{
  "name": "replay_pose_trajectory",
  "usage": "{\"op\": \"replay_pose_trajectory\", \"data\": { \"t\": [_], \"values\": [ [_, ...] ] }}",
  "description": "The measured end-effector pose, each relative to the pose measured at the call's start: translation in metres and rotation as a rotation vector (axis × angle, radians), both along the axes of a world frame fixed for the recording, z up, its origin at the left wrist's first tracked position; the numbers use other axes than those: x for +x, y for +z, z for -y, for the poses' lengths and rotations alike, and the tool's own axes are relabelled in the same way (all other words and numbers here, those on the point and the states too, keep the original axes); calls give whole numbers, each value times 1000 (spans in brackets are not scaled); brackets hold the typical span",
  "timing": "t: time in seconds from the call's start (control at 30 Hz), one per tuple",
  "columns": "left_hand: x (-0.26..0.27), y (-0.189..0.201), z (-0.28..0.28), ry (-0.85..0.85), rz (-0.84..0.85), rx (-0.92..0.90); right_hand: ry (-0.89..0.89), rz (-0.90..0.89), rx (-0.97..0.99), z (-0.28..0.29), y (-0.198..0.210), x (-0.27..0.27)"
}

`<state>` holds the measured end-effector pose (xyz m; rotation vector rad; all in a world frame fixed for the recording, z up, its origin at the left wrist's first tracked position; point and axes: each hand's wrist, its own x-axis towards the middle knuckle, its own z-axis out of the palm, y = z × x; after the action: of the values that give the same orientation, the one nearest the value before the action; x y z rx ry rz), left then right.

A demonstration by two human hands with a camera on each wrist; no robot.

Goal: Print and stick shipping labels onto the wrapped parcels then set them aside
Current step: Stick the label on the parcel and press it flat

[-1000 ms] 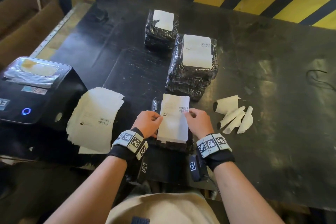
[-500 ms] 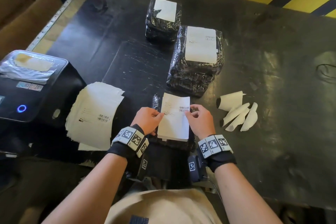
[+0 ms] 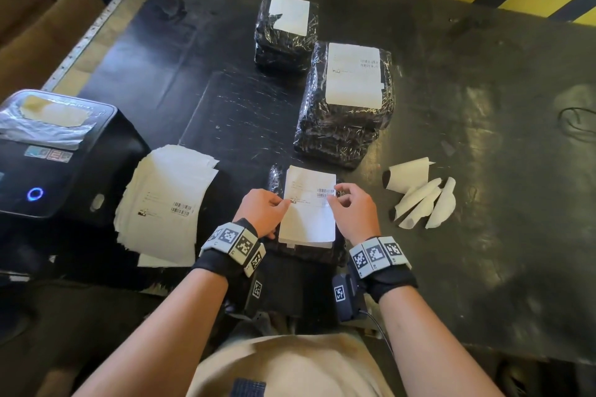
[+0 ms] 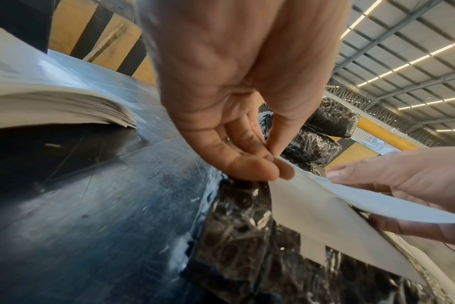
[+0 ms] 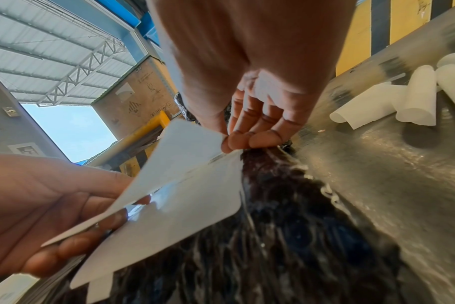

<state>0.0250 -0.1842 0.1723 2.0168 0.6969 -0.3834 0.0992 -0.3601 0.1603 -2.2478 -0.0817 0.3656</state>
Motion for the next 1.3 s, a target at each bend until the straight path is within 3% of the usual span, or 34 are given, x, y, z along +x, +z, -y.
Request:
{"op": "replay_pose_trajectory", "data": {
  "t": [0.43,0.87,1.3],
  "values": [
    [-1,-1,1,15,-10,3,30,17,-8,2,-4,0],
    [6,-1,-1,29,-130,14,67,24,-48,0,-2,0],
    [18,9,1,-82,-209,127,224,78,-310,5,-1,9]
  ]
}}
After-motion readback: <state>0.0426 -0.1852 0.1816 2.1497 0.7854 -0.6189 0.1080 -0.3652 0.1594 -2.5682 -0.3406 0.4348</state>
